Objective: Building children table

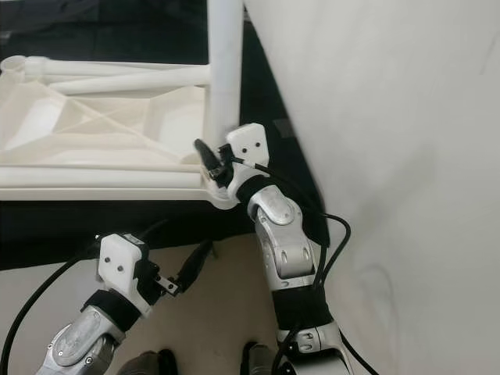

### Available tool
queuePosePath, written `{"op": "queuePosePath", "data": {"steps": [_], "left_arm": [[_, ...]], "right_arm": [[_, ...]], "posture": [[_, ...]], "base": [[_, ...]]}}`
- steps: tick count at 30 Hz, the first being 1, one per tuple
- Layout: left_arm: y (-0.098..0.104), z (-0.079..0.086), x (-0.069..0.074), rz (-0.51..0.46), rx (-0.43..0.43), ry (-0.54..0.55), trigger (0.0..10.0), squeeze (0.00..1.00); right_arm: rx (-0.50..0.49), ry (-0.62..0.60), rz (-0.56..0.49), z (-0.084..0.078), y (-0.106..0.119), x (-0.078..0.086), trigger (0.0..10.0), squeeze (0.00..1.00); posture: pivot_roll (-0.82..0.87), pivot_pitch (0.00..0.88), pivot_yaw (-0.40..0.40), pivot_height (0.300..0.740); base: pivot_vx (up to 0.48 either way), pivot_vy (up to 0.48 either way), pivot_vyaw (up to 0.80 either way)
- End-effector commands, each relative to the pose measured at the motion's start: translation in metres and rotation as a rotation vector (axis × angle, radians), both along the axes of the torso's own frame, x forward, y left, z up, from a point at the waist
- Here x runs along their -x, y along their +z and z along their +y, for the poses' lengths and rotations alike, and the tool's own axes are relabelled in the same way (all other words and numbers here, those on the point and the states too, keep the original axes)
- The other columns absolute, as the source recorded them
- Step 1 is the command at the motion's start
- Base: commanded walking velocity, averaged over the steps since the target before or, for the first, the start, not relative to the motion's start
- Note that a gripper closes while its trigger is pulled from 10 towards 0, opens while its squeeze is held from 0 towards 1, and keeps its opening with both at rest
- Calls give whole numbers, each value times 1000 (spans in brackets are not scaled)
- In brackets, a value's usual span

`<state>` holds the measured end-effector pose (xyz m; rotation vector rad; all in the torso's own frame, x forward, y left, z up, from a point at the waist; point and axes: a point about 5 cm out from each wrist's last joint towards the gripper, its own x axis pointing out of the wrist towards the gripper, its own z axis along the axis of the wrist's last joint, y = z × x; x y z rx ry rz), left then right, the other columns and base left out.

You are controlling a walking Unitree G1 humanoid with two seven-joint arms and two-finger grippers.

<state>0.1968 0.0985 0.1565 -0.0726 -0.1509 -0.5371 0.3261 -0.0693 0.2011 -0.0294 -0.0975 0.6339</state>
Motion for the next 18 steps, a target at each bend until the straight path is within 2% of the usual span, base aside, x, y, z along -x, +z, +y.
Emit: {"op": "queuePosePath", "data": {"steps": [1,3,4,5,6,8,9,10,12,18], "left_arm": [[-6,-1,2,32,-2,-4,10000,0],[-6,-1,2,33,-2,-6,10000,0],[-5,-1,3,33,-2,-9,10000,0],[-5,-1,3,33,-2,-9,10000,0],[-5,-2,3,33,-2,-10,10000,0],[-5,-2,3,34,-1,-10,10000,0],[-5,-2,3,34,0,-8,10000,0],[-5,-2,3,34,0,-8,10000,0],[-5,-2,3,35,0,-8,10000,0],[-6,-2,4,37,-3,-10,10000,0]], "right_arm": [[26,100,69,11,-9,3,10000,1000],[32,136,66,10,-6,1,10000,1000],[41,207,31,6,2,-5,10000,0],[41,207,31,6,2,-5,10000,0],[60,278,-5,3,10,-11,10000,0],[83,312,-22,1,14,-14,10000,0],[110,411,-42,-1,20,-15,10000,0],[110,411,-42,-1,20,-15,10000,0],[111,565,-46,-4,27,-12,10000,0],[154,694,-58,-11,34,-14,10000,0]], "posture": [[33,250,-53,740],[35,250,-52,740],[39,249,-53,740],[39,249,-53,740],[43,249,-53,740],[45,249,-54,740],[49,250,-52,740],[49,250,-52,740],[56,248,-50,740],[74,250,-52,740]], "base": [[0,0,0],[0,0,0],[0,0,0],[0,0,0],[0,0,0],[0,0,0],[0,0,0],[0,0,0],[0,0,0],[0,0,0]]}}
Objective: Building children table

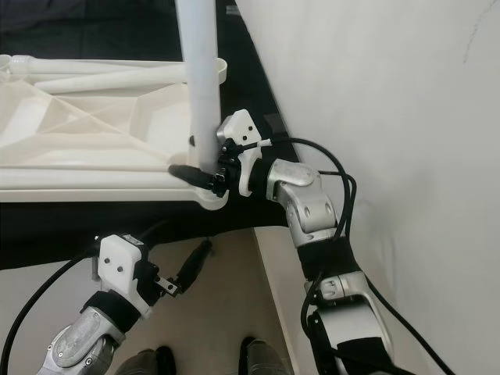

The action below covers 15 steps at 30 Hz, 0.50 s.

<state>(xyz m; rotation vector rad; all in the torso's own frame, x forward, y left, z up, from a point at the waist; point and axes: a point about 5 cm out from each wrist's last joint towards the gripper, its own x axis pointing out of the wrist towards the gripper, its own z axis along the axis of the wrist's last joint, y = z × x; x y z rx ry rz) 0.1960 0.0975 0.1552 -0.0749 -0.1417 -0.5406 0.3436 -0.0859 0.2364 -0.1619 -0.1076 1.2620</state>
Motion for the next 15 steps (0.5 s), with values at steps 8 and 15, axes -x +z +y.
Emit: {"op": "queuePosePath", "data": {"steps": [8,15], "left_arm": [[-4,-1,4,29,-6,2,10000,0],[-5,-1,4,31,-7,0,10000,0]], "right_arm": [[9,116,-14,-3,8,-8,7451,0],[14,151,-4,-8,6,-11,0,0]], "posture": [[81,251,-51,740],[82,251,-48,740]], "base": [[0,0,0],[0,0,0]]}}
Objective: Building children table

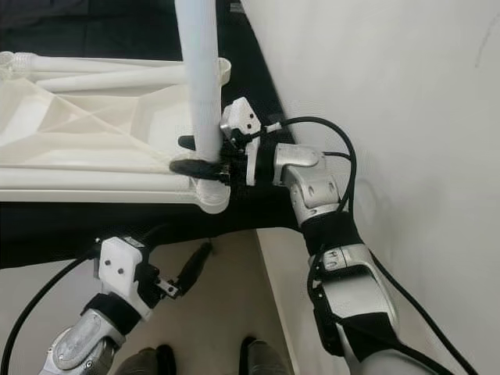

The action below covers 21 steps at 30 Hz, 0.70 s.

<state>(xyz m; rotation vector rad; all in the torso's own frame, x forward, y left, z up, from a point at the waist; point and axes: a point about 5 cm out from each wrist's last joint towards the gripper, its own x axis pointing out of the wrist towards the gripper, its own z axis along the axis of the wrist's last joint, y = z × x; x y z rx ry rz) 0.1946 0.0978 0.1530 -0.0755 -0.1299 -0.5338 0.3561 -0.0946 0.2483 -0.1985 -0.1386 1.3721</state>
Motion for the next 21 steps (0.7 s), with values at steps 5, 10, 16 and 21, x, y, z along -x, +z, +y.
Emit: {"op": "queuePosePath", "data": {"steps": [5,10,16,21], "left_arm": [[-3,-1,3,23,-6,-6,10000,0],[-4,0,4,26,-6,-5,10000,0],[-4,3,5,31,-5,-7,10000,0],[-5,0,2,34,-7,-36,10000,0]], "right_arm": [[-9,45,39,-3,-11,2,0,0],[-25,10,41,-5,-14,2,0,0],[-188,-892,193,15,-60,35,0,0],[-152,-722,239,40,-69,47,0,0]], "posture": [[81,246,-47,740],[69,246,-49,740],[48,277,-48,740],[42,252,-42,740]], "base": [[0,0,0],[0,0,0],[0,0,0],[0,0,0]]}}
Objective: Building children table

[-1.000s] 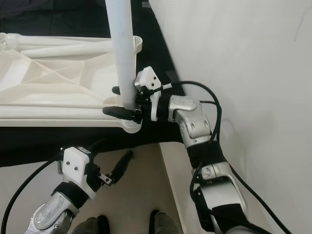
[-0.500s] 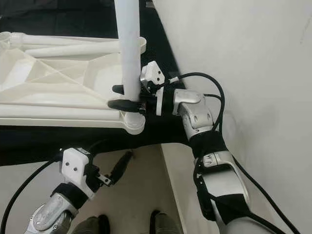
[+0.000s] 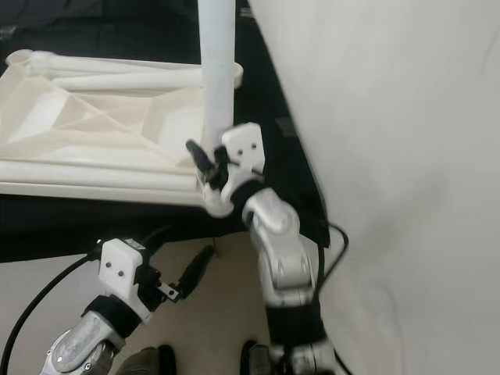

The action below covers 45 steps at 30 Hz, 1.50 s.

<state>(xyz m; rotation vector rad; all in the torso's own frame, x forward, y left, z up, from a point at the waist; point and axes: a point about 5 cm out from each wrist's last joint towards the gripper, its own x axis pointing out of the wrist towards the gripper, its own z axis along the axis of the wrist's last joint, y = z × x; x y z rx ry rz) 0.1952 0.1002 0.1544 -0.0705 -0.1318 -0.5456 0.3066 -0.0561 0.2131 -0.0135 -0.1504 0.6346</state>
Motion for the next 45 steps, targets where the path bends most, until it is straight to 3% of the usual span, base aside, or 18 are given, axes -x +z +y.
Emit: {"op": "queuePosePath", "data": {"steps": [1,5,6,9,10,11,13,15,16,17,18,24,29,32,41,42,43,45], "left_arm": [[-6,-3,2,35,-4,-30,10000,0],[-5,-3,2,34,-1,-23,10000,0],[-5,-3,1,32,2,-12,10000,0],[-5,-3,1,30,5,2,10000,0],[-5,-2,1,29,5,5,10000,0],[-5,-2,1,28,5,5,10000,0],[-5,-2,1,28,4,6,10000,0],[-4,-2,0,26,2,7,10000,0],[-4,-2,0,25,0,9,10000,0],[-4,-2,0,23,-4,15,10000,0],[-4,-2,0,23,-4,15,10000,0],[-3,3,4,18,-37,59,10000,0],[-4,6,6,22,-63,76,10000,0],[-2,10,9,12,-98,106,10000,0],[1,11,12,7,-99,115,10000,0],[0,11,12,7,-99,116,10000,0],[0,11,11,8,-99,116,10000,0],[0,10,11,10,-101,117,10000,0]], "right_arm": [[0,4,188,-1,-33,-8,0,0],[5,8,178,-3,-29,-13,0,0],[29,5,167,-4,-28,-14,10000,0],[36,3,152,-3,-23,-13,10000,0],[47,11,149,-1,-21,-12,10000,349],[46,25,151,0,-18,-10,10000,1000],[61,44,139,-1,-15,-11,10000,1000],[84,69,113,-9,-9,-24,10000,1000],[93,85,100,-14,-6,-31,10000,831],[93,114,81,-18,-2,-36,10000,0],[93,114,81,-18,-2,-36,10000,0],[139,469,-8,-26,9,-35,10000,0],[163,518,-17,-30,12,-37,10000,0],[174,552,-16,-37,17,-48,10000,0],[176,600,-22,-47,20,-56,10000,0],[174,618,-18,-49,19,-56,2078,0],[180,631,-15,-51,19,-56,0,0],[186,654,-14,-54,18,-58,0,0]], "posture": [[42,252,-42,740],[42,251,-55,740],[45,247,-57,740],[51,248,-59,740],[51,248,-59,740],[52,248,-58,740],[52,247,-57,740],[54,249,-57,740],[56,250,-58,740],[57,250,-58,740],[57,250,-58,740],[78,252,-55,740],[84,254,-52,740],[105,256,-50,740],[112,258,-49,740],[113,254,-48,740],[113,250,-47,740],[112,248,-46,740]], "base": [[0,0,0],[0,0,0],[0,0,0],[0,0,0],[0,0,0],[0,0,0],[0,0,0],[0,0,0],[0,0,0],[0,0,0],[0,0,0],[0,0,0],[0,0,0],[0,0,0],[0,0,0],[0,0,0],[0,0,0],[0,0,0]]}}
